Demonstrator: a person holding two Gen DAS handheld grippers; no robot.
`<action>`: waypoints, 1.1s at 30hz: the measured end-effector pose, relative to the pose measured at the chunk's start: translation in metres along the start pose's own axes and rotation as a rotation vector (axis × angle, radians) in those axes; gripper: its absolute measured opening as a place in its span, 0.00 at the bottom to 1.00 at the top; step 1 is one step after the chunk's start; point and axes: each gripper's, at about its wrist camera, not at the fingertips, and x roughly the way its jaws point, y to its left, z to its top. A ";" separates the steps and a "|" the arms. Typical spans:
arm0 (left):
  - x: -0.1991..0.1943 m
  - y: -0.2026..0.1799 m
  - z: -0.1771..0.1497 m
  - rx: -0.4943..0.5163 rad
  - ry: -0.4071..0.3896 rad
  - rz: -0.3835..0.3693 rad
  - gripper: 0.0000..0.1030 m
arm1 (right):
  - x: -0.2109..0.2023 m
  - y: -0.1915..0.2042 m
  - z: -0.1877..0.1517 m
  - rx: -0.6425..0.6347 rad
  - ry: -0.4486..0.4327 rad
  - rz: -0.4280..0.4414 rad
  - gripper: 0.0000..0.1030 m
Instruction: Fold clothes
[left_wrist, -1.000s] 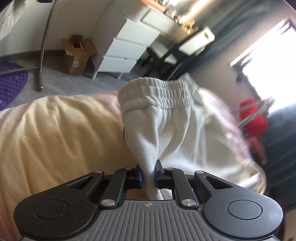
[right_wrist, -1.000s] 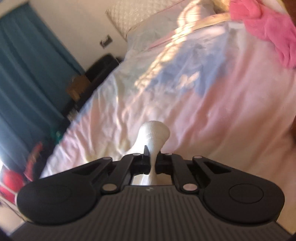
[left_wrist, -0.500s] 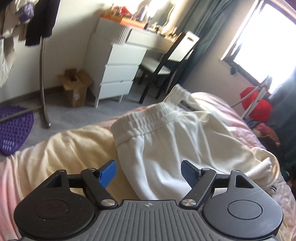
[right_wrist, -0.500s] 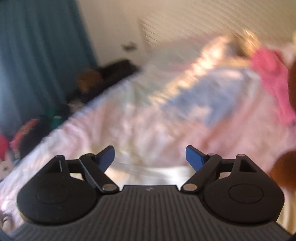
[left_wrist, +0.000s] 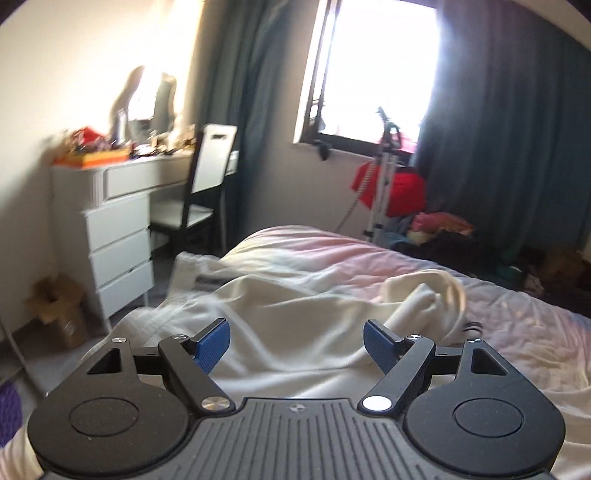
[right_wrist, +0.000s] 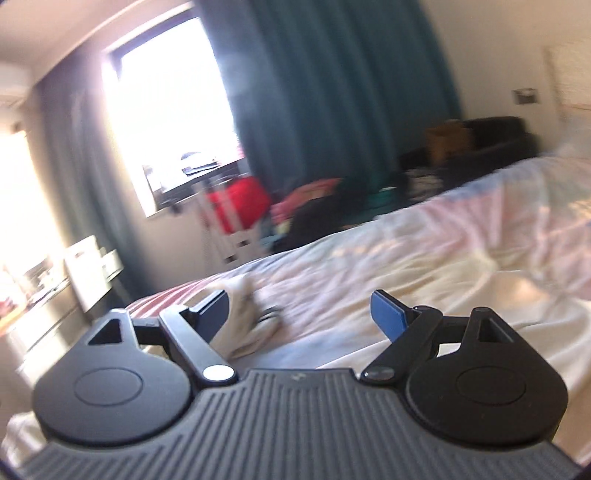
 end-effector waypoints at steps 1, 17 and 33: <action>0.008 -0.011 0.000 0.022 -0.005 -0.010 0.79 | 0.004 0.008 -0.003 -0.027 0.009 0.018 0.83; 0.110 -0.049 -0.060 0.167 -0.030 -0.107 0.80 | 0.100 0.048 -0.063 -0.121 0.214 0.079 0.74; 0.151 0.004 -0.079 -0.012 0.092 -0.132 0.80 | 0.315 0.026 -0.059 0.389 0.288 -0.088 0.31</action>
